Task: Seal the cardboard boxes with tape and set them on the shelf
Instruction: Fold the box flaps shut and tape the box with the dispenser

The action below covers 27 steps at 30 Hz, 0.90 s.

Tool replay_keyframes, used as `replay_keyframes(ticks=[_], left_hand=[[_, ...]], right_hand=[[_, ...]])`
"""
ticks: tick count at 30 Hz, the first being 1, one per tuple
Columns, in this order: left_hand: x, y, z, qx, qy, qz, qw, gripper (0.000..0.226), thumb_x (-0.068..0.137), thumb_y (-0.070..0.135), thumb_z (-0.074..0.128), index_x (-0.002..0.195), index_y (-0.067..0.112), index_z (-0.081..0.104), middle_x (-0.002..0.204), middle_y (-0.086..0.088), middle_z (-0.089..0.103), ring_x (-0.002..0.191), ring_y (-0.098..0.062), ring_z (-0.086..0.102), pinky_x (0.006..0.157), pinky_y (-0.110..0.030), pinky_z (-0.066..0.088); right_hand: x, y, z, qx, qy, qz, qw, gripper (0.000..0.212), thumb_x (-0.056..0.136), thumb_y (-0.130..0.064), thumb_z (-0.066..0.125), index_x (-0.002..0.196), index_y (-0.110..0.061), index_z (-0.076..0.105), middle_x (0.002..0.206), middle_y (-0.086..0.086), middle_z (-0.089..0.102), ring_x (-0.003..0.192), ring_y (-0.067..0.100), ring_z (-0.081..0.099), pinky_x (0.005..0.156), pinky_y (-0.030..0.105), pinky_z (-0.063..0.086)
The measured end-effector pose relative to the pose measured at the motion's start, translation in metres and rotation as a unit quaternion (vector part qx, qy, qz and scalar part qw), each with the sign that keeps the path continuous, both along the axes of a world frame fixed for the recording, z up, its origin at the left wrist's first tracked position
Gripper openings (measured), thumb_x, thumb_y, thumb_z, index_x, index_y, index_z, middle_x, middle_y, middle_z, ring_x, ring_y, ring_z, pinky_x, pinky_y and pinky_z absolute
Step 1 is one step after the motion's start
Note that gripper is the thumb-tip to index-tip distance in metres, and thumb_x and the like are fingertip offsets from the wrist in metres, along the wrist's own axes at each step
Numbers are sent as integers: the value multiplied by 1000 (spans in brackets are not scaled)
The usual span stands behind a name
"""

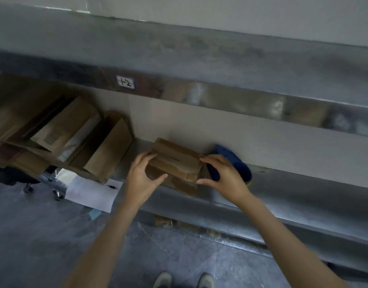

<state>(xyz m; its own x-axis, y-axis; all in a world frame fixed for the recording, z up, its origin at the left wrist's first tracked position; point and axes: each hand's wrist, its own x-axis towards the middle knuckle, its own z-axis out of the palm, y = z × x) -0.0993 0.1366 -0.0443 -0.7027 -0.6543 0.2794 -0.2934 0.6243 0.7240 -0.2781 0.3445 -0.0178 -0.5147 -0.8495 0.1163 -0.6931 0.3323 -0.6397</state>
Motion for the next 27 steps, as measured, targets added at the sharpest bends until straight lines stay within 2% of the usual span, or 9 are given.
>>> replay_keyframes(ticks=[2, 4, 8, 10, 12, 15, 19, 22, 27], left_hand=[[0, 3, -4, -24, 15, 12, 1000, 61, 71, 28, 88, 125, 15, 63, 134, 1, 51, 125, -20, 48, 103, -28, 37], [2, 3, -6, -34, 26, 9, 999, 58, 70, 29, 88, 121, 15, 64, 129, 2, 49, 121, -21, 49, 100, -25, 37], [5, -9, 0, -57, 18, -15, 998, 60, 68, 41, 86, 117, 16, 64, 122, 1, 49, 114, -21, 48, 94, -32, 44], [2, -20, 4, -60, 11, -38, 997, 67, 66, 45, 87, 122, 18, 62, 126, 2, 50, 117, -17, 46, 97, -31, 43], [-3, -30, 6, -13, 20, -94, 995, 79, 65, 41, 90, 133, 18, 56, 140, 4, 46, 128, -9, 41, 106, -22, 37], [-9, -36, 2, 71, 6, -158, 985, 99, 66, 36, 91, 149, 20, 39, 159, 9, 29, 145, -2, 26, 114, -13, 22], [-14, -30, -12, 123, 30, -162, 979, 105, 68, 32, 90, 153, 20, 31, 162, 13, 22, 147, 5, 18, 113, -5, 16], [-15, -28, -15, 146, 46, -157, 976, 103, 69, 28, 90, 153, 19, 32, 161, 13, 23, 146, 6, 18, 114, -7, 16], [-16, -29, -15, 162, 68, -168, 970, 100, 69, 23, 90, 151, 17, 34, 162, 8, 24, 148, 1, 20, 116, -10, 17]], right_hand=[[12, -6, -3, -17, -31, -29, 999, 80, 74, -65, 62, 141, -22, 51, 144, -4, 43, 128, -1, 34, 99, 1, 24], [23, -13, -8, -45, -60, -58, 996, 88, 72, -69, 62, 143, -19, 48, 147, -1, 40, 128, -6, 30, 101, -3, 21], [40, -29, -14, -79, -64, -117, 988, 94, 72, -64, 68, 146, -15, 38, 147, 5, 34, 128, -4, 28, 98, -5, 20], [46, -39, -16, -85, -53, -141, 985, 99, 70, -64, 70, 147, -13, 35, 149, 9, 29, 129, -2, 25, 97, -7, 19], [53, -47, -19, -87, -48, -159, 982, 104, 68, -69, 67, 149, -15, 31, 154, 8, 22, 134, -2, 21, 100, -4, 19], [62, -56, -26, -86, -50, -180, 979, 106, 68, -70, 65, 153, -19, 26, 161, 6, 13, 145, 12, 20, 106, 13, 26], [67, -61, -32, -80, -53, -201, 975, 104, 72, -63, 68, 156, -21, 22, 165, 3, 4, 151, 16, 12, 107, 6, 19], [67, -62, -35, -75, -44, -208, 974, 103, 74, -59, 70, 157, -19, 21, 166, 3, 3, 151, 18, 12, 112, 19, 24], [67, -63, -34, -73, -58, -211, 973, 106, 74, -58, 69, 157, -18, 18, 166, 1, 1, 151, 15, 9, 106, 0, 14]])
